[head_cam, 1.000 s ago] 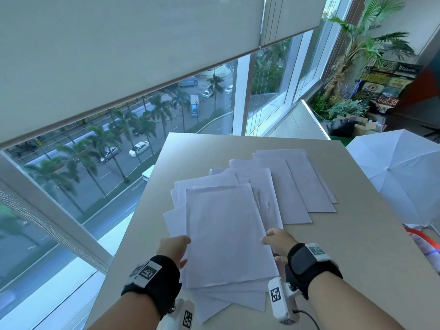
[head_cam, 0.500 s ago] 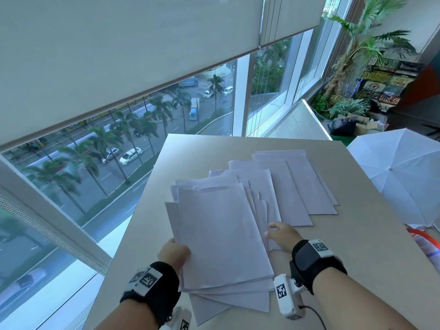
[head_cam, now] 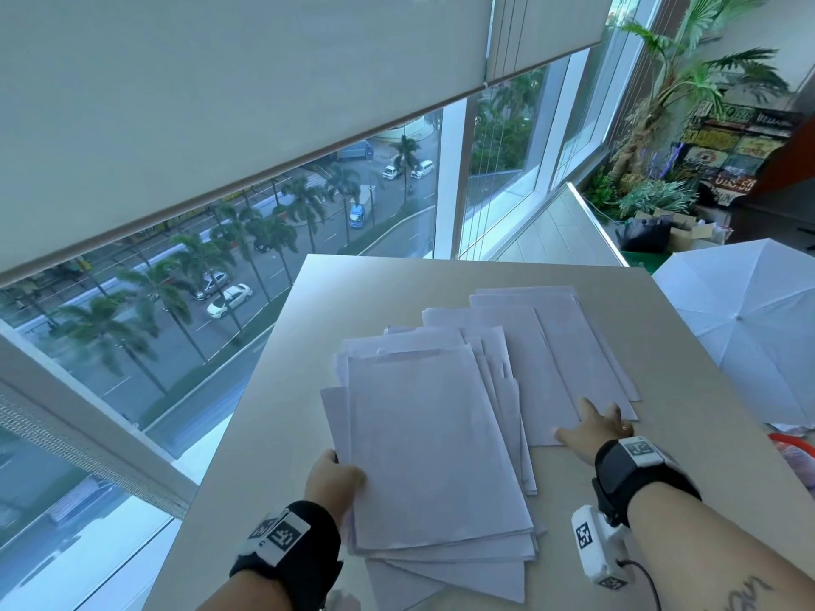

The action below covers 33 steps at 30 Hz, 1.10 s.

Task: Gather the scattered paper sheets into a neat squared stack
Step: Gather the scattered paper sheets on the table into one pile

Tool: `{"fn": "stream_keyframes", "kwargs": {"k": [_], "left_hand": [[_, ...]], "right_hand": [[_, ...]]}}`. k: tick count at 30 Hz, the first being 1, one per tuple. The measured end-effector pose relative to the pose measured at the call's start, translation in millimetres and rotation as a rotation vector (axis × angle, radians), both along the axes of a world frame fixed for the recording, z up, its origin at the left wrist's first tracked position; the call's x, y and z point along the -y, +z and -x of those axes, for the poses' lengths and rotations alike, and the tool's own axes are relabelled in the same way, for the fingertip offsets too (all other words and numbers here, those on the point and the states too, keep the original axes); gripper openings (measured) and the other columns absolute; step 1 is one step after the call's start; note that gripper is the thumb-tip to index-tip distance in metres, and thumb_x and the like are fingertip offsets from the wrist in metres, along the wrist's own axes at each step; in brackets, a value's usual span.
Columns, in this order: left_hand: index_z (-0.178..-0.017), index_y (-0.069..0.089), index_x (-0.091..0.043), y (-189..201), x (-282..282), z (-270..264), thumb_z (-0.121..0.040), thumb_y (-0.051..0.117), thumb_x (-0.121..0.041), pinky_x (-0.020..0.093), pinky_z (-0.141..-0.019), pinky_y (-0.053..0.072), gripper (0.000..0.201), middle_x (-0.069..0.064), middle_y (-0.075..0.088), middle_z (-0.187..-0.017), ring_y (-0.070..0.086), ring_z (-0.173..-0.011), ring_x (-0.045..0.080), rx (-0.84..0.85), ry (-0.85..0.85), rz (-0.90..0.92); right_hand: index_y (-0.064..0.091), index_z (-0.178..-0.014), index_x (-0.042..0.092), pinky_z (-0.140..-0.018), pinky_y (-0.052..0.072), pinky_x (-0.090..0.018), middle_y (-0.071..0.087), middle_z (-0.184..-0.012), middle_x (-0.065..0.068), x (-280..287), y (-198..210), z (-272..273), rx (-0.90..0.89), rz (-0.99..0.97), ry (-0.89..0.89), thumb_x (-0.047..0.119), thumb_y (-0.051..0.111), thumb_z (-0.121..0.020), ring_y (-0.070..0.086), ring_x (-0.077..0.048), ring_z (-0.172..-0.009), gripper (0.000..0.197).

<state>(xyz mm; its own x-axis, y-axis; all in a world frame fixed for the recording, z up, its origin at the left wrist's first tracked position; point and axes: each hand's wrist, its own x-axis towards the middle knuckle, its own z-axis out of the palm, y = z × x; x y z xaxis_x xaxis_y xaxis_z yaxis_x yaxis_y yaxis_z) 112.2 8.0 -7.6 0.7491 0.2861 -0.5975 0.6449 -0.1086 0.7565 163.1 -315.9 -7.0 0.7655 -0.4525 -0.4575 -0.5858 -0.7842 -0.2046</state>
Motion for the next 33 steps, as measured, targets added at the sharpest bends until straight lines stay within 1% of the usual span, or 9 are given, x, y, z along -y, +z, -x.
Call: {"fn": "stream_keyframes", "kwargs": {"k": [3, 5, 10, 14, 17, 21, 28, 30, 33], "left_hand": [[-0.073, 0.051, -0.012, 0.3, 3.9, -10.4, -0.063, 0.048, -0.001, 0.045, -0.084, 0.052, 0.015, 0.017, 0.062, -0.091, 0.06, -0.088, 0.034, 0.005, -0.032, -0.104], [-0.074, 0.051, -0.013, -2.5, 6.4, -17.5, -0.065, 0.049, -0.008, 0.043, -0.086, 0.052, 0.01, 0.017, 0.063, -0.096, 0.06, -0.09, 0.034, 0.001, -0.074, -0.214], [-0.1, 0.056, -0.012, -10.5, 13.3, -28.3, -0.071, 0.055, -0.018, 0.036, -0.095, 0.032, 0.03, 0.014, 0.049, -0.119, 0.044, -0.112, 0.035, -0.068, -0.217, -0.523], [-0.097, 0.056, -0.014, -17.0, 22.8, -39.7, -0.068, 0.055, -0.018, 0.033, -0.087, 0.039, 0.029, 0.013, 0.05, -0.115, 0.05, -0.102, 0.035, -0.049, -0.209, -0.467], [-0.089, 0.058, -0.012, -20.0, 30.4, -52.2, -0.064, 0.054, -0.014, 0.038, -0.081, 0.053, 0.025, 0.016, 0.058, -0.106, 0.059, -0.086, 0.033, -0.01, -0.187, -0.371], [-0.087, 0.058, -0.004, -21.1, 34.8, -66.2, -0.069, 0.052, -0.004, 0.035, -0.074, 0.053, 0.019, 0.016, 0.065, -0.095, 0.061, -0.085, 0.032, 0.003, -0.184, -0.298], [-0.07, 0.053, -0.007, -26.4, 37.1, -74.0, -0.07, 0.051, 0.003, 0.037, -0.074, 0.052, 0.011, 0.013, 0.061, -0.078, 0.061, -0.082, 0.033, -0.009, -0.13, -0.243], [-0.067, 0.05, -0.009, -26.7, 39.9, -75.9, -0.07, 0.049, 0.004, 0.033, -0.065, 0.048, 0.013, 0.01, 0.057, -0.072, 0.057, -0.073, 0.03, 0.007, -0.098, -0.235], [-0.062, 0.044, -0.01, -25.2, 45.6, -80.5, -0.072, 0.046, 0.005, 0.027, -0.054, 0.037, 0.019, 0.007, 0.051, -0.066, 0.048, -0.064, 0.025, 0.024, -0.056, -0.232]], "right_hand": [[0.008, -0.147, 0.024, -0.113, 0.019, -0.049, -0.004, -0.156, -0.019, 6.7, -6.3, -10.5, -0.101, 0.048, 0.058, 0.055, 0.054, -0.08, 0.005, -0.042, -0.141, 0.087], [0.01, -0.147, 0.022, -0.114, 0.022, -0.049, 0.0, -0.155, -0.02, 5.5, -14.2, -15.0, -0.129, 0.076, 0.111, 0.057, 0.056, -0.076, 0.009, -0.042, -0.141, 0.091], [0.007, -0.147, 0.017, -0.115, 0.022, -0.044, -0.003, -0.156, -0.018, 1.5, -15.7, -18.3, -0.144, 0.058, 0.137, 0.052, 0.055, -0.08, 0.009, -0.036, -0.144, 0.09], [0.006, -0.148, 0.019, -0.116, 0.021, -0.042, -0.005, -0.157, -0.014, 2.8, -16.7, -18.8, -0.149, 0.037, 0.134, 0.05, 0.052, -0.083, 0.008, -0.034, -0.144, 0.085], [0.024, -0.143, 0.021, -0.109, 0.033, -0.044, 0.018, -0.15, -0.015, 4.6, -10.0, -24.5, -0.123, 0.044, 0.126, 0.046, 0.051, -0.083, 0.028, -0.038, -0.135, 0.07], [0.037, -0.138, 0.018, -0.104, 0.038, -0.042, 0.027, -0.143, -0.017, 19.4, -3.5, -45.7, -0.071, -0.005, 0.047, 0.044, 0.05, -0.085, 0.039, -0.038, -0.125, 0.061], [0.031, -0.139, 0.004, -0.095, 0.038, -0.039, 0.03, -0.142, -0.025, 64.6, -6.9, -79.2, 0.015, -0.089, -0.325, 0.037, 0.07, -0.067, 0.042, -0.042, -0.124, 0.088], [0.032, -0.137, 0.001, -0.096, 0.04, -0.041, 0.039, -0.138, -0.025, 82.1, -9.2, -89.4, 0.021, -0.115, -0.386, 0.034, 0.07, -0.073, 0.047, -0.041, -0.12, 0.082], [0.043, -0.13, -0.009, -0.084, 0.043, -0.036, 0.055, -0.121, -0.026, 94.7, -13.2, -103.1, 0.047, -0.193, -0.381, 0.026, 0.068, -0.079, 0.055, -0.035, -0.1, 0.067]]}}
